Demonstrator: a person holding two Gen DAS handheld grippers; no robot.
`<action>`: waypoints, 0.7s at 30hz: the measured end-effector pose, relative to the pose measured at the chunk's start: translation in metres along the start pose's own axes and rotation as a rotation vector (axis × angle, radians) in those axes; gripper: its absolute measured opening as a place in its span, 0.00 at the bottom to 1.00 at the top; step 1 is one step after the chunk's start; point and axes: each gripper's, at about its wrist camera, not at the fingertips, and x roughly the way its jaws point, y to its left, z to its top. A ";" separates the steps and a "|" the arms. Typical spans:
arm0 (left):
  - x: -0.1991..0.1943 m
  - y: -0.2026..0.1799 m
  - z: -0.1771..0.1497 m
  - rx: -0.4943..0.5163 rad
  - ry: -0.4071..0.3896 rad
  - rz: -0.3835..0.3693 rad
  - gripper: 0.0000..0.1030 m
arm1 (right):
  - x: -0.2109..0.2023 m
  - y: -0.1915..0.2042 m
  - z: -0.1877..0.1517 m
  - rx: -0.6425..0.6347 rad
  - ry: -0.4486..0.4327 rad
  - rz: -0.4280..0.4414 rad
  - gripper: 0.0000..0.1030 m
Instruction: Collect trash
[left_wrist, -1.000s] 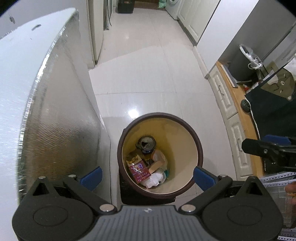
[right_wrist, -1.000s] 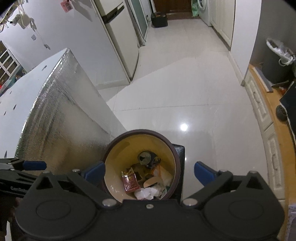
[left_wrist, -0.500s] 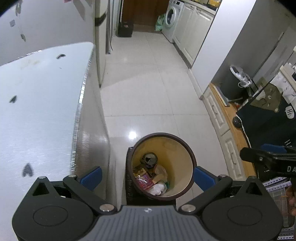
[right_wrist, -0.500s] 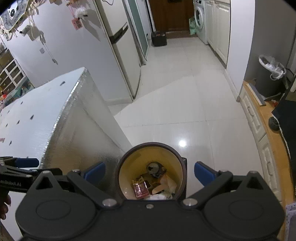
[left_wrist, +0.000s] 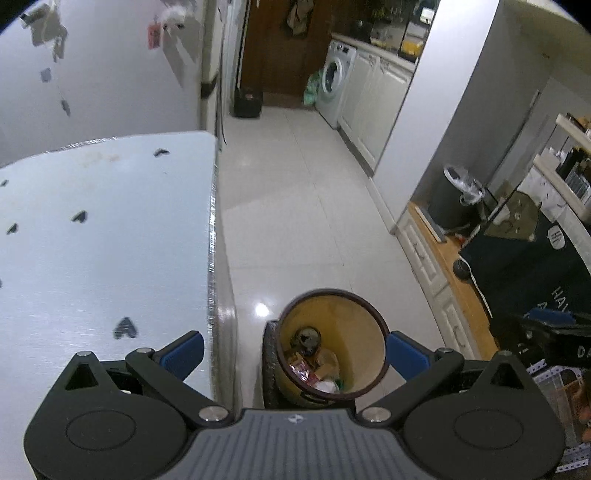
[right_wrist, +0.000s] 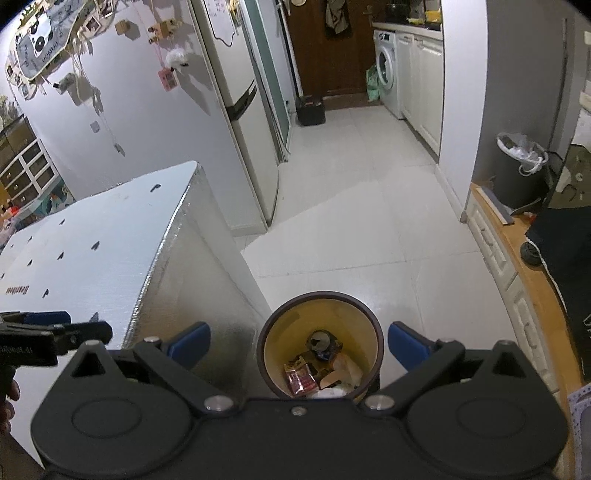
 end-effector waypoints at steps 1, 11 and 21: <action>-0.005 0.001 -0.002 0.002 -0.014 0.005 1.00 | -0.005 0.002 -0.003 0.003 -0.009 -0.003 1.00; -0.036 0.001 -0.027 0.049 -0.089 0.023 1.00 | -0.045 0.010 -0.033 0.020 -0.102 -0.001 1.00; -0.040 -0.010 -0.057 0.032 -0.137 0.054 1.00 | -0.061 -0.005 -0.052 -0.030 -0.195 0.001 1.00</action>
